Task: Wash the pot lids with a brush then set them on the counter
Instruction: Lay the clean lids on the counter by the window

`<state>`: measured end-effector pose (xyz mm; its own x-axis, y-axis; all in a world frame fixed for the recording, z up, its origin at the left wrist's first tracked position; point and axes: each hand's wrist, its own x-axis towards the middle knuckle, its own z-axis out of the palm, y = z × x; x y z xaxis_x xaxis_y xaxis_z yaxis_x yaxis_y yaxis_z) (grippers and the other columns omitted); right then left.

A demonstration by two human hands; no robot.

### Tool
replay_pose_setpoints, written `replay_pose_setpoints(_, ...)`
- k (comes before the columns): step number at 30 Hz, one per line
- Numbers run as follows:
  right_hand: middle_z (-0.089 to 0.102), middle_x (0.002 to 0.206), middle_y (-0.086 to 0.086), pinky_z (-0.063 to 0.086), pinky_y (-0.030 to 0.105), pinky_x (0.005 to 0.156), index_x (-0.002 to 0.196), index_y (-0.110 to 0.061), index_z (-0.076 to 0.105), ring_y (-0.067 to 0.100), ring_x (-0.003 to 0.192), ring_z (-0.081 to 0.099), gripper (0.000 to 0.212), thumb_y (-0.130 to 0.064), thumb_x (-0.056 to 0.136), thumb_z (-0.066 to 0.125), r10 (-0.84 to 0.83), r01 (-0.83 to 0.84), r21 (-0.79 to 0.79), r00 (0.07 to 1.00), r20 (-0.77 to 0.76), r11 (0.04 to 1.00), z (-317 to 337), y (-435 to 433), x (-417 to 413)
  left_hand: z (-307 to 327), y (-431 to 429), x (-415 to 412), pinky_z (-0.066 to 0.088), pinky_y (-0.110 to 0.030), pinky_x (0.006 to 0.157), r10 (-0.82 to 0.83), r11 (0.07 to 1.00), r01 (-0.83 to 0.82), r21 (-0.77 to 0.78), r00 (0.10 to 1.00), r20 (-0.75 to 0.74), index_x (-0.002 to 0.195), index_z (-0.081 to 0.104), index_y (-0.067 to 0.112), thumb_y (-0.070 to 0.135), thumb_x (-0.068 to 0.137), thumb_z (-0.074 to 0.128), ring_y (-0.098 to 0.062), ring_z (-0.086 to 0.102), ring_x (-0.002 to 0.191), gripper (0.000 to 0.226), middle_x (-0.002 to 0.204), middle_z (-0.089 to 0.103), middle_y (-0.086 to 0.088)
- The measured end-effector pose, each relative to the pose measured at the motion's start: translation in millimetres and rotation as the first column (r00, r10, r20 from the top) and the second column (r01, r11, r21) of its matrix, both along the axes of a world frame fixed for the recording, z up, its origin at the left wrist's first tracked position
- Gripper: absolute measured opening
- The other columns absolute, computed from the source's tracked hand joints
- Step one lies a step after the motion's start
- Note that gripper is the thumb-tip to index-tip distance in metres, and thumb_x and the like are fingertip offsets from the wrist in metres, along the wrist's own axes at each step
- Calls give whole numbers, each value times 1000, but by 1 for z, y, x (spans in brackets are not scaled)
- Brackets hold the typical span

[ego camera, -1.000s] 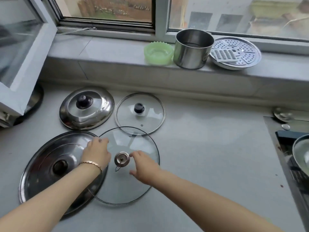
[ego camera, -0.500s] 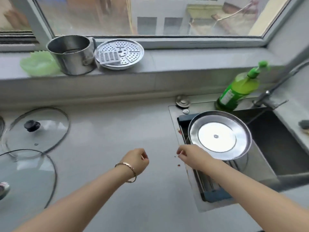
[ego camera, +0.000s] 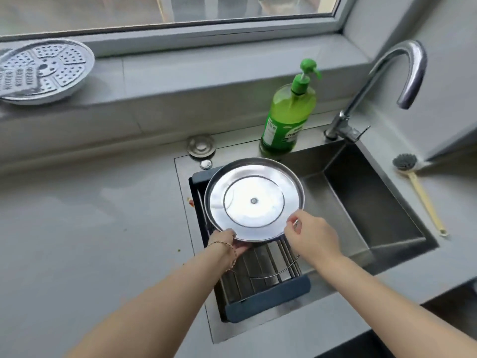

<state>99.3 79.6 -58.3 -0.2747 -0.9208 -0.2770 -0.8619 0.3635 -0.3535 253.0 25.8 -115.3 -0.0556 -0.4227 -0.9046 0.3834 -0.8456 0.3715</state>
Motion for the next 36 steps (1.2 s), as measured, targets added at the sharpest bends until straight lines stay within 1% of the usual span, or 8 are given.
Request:
replay_pose_setpoints(3,59,76,-1,33,22,52,94,-14,58,22,70,54,13,-23,90,49,-65,65,-130,998,6,989,-1,3,-14,17,-12,4,53,-48,74,23,997,-17,-76,996,86,132,40,1,-12,90,34,-39,60,100,45,122,57,-25)
replay_pose_setpoints(8,49,124,5,46,32,80,124,-15,49,24,103,56,35,-28,92,47,200,-192,159,979,-37,968,-40,-25,-6,54,-38,48,54,-41,64,129,951,-63,-303,970,204,131,38,9,-12,89,30,-37,56,93,47,119,51,-21)
replay_pose_setpoints(13,38,129,12,45,37,89,131,-12,40,29,116,46,53,-39,89,57,332,-305,245,940,-79,921,-88,-61,34,69,-40,92,53,-38,56,223,924,-118,-365,940,259,122,42,9,-10,87,29,-32,59,75,41,111,53,-21)
replay_pose_setpoints(20,46,122,15,48,37,78,124,-8,39,31,104,55,31,-24,97,39,606,-526,320,754,-254,788,-99,-79,40,65,-18,133,55,-40,45,319,917,-220,-333,905,281,112,42,10,-10,87,27,-31,58,70,35,86,56,-13)
replay_pose_setpoints(24,46,121,18,49,35,75,125,-8,39,32,99,58,32,-9,93,44,622,-507,379,720,-307,774,-80,-93,53,73,-12,152,57,-45,64,334,904,-208,-373,889,314,110,42,8,-9,87,28,-31,59,69,31,85,56,-13)
replay_pose_setpoints(28,44,126,19,52,35,68,130,-8,43,33,106,55,39,-5,91,46,637,-446,461,614,-466,767,-41,-109,73,81,-6,180,56,-33,46,330,882,-117,-456,844,422,108,40,9,-8,88,33,-29,58,69,26,84,54,-11)
replay_pose_setpoints(33,55,119,8,32,26,39,116,-8,62,25,104,57,35,2,84,51,723,-435,577,438,-535,691,12,-118,107,83,2,221,56,-47,51,281,888,56,-456,719,636,109,41,13,-3,89,35,-38,55,87,26,105,49,-11)
replay_pose_setpoints(36,51,121,10,38,26,49,115,-8,60,25,104,57,31,-1,86,51,738,-429,602,428,-521,673,36,-118,133,95,8,245,44,-39,71,208,891,281,-355,443,872,110,46,5,10,95,39,-40,52,96,18,99,52,-15)
